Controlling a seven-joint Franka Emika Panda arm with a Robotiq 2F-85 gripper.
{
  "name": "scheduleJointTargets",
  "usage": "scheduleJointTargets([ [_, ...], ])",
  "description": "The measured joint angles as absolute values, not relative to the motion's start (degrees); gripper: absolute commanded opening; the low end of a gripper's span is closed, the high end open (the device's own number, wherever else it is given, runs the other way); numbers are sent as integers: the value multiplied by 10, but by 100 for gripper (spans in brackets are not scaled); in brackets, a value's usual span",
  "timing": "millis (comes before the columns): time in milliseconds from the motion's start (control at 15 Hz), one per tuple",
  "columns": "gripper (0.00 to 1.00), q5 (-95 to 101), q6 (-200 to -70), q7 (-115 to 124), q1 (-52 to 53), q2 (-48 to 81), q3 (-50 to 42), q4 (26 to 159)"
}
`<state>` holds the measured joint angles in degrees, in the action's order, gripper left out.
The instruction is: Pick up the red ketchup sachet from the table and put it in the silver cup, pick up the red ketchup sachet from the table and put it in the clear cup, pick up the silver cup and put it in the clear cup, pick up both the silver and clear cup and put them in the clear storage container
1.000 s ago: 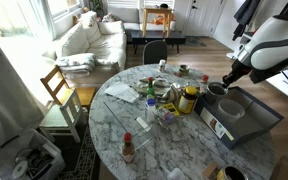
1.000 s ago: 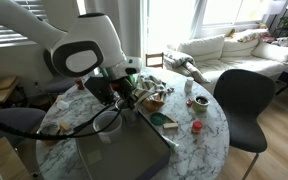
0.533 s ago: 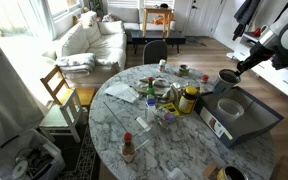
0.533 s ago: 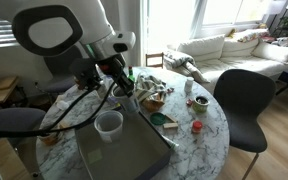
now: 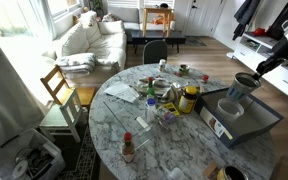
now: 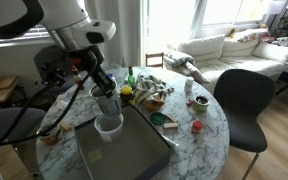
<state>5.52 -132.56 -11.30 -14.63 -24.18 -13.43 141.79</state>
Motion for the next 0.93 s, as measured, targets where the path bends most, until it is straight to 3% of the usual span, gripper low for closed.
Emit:
scheduleJointTargets([
  [933, 1, 14, -1458, -172, -118, -136, -174, 1479],
])
